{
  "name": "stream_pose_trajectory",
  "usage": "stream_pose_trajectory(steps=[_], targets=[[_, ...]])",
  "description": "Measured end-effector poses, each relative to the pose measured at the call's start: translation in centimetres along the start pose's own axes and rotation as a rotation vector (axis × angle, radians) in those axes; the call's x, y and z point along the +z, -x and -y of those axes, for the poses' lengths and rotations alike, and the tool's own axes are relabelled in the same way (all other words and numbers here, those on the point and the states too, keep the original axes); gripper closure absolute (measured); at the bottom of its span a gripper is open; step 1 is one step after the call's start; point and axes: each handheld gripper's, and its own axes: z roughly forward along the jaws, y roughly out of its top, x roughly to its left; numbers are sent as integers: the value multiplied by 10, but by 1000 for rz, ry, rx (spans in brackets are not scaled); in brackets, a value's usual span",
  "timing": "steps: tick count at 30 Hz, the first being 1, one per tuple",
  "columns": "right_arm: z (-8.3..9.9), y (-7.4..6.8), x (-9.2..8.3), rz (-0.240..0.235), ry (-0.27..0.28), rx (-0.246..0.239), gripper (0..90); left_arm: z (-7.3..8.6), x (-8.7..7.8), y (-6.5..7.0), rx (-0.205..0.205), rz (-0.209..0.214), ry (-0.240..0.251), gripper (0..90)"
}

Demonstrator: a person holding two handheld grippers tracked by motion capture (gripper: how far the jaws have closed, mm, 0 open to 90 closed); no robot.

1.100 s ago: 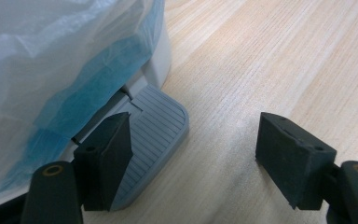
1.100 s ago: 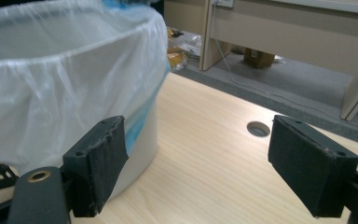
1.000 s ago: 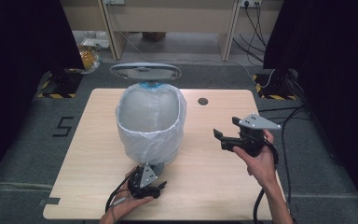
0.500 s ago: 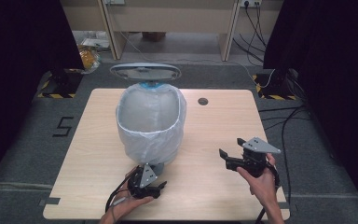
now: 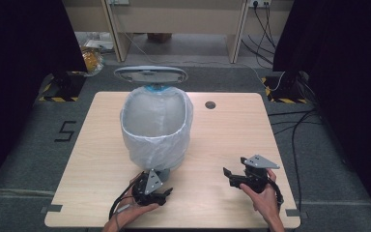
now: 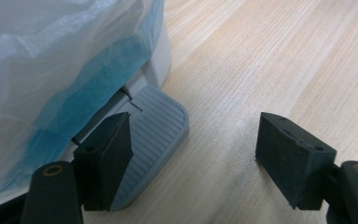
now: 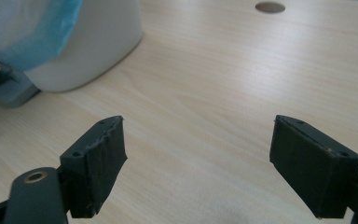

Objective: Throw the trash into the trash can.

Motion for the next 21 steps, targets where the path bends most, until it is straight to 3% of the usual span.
stream_pose_trajectory(steps=[9,13,15,16,21], targets=[[16,-2,13,16,-114,-5,162,0,0,0,2,1,0,263],[22,-6,20,51,-177,-55,160,0,0,0,3,2,0,263],[26,-7,24,50,-211,-54,152,0,0,0,2,2,0,263],[30,-7,27,42,-203,-44,96,0,0,0,2,2,0,263],[30,-8,28,42,-204,-49,89,0,0,0,3,2,0,263]])
